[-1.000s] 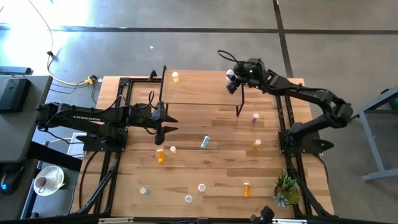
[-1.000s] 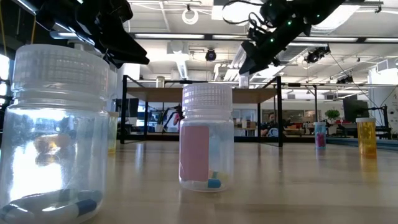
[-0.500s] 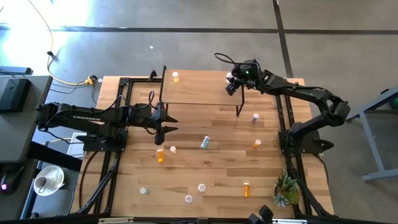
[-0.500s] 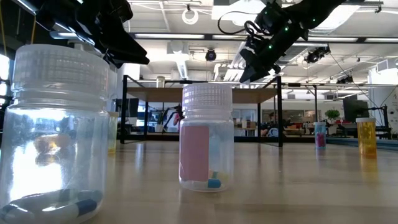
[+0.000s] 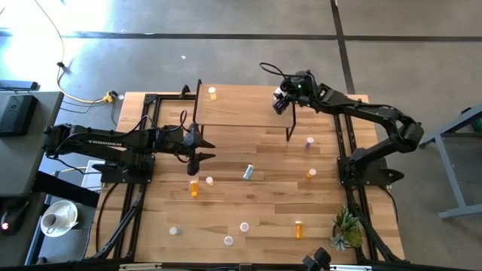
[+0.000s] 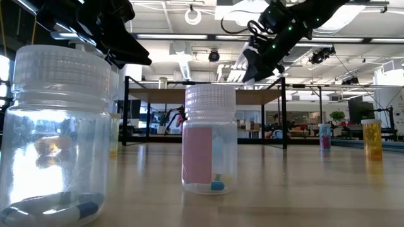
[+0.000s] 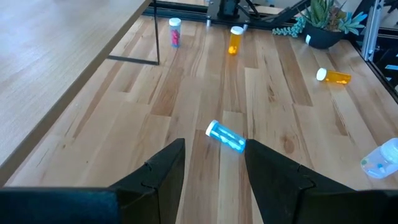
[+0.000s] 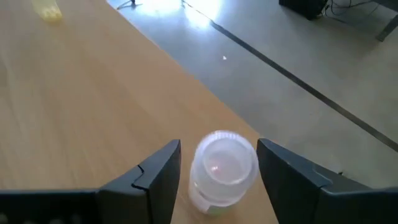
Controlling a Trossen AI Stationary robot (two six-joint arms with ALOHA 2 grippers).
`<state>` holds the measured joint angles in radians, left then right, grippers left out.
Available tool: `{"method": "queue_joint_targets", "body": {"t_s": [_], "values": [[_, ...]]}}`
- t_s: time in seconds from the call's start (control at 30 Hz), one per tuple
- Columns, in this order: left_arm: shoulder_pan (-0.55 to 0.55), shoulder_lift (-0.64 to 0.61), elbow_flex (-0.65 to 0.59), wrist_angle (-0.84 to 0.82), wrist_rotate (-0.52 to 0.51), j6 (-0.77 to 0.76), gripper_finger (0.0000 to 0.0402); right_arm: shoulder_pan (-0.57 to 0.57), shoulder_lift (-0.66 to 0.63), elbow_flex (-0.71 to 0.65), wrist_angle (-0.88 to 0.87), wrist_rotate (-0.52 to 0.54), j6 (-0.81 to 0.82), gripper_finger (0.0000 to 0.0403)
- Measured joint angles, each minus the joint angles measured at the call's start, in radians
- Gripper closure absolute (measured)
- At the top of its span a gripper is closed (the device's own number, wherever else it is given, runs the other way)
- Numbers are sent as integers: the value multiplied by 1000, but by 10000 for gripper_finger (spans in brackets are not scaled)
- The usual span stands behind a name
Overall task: Pick and place medicine bottles onto shelf by color
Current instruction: Put the top transparent pill bottle on the shelf, then put the bottom blue pill bottle on the shelf
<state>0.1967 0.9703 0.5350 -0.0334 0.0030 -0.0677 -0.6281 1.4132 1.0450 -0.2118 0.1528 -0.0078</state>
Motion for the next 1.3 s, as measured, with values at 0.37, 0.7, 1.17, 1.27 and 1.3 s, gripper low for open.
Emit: {"method": "queue_joint_targets", "body": {"t_s": [0.37, 0.7, 1.17, 1.27, 1.3], "values": [[0, 0, 0, -32, -19, 0, 227, 8, -1, 170, -190, -2, 0, 199], [-19, 0, 0, -165, 79, -74, 197, 67, -1, 303, -325, -5, -19, 199], [-210, 0, 0, -356, -34, -325, 202, 131, -2, 402, -469, 0, 8, 199], [-288, 0, 0, -384, -41, -344, 202, 144, -2, 402, -488, -1, 8, 199], [-315, 0, 0, -395, -41, -348, 202, 148, -2, 402, -495, -1, 9, 199]]}}
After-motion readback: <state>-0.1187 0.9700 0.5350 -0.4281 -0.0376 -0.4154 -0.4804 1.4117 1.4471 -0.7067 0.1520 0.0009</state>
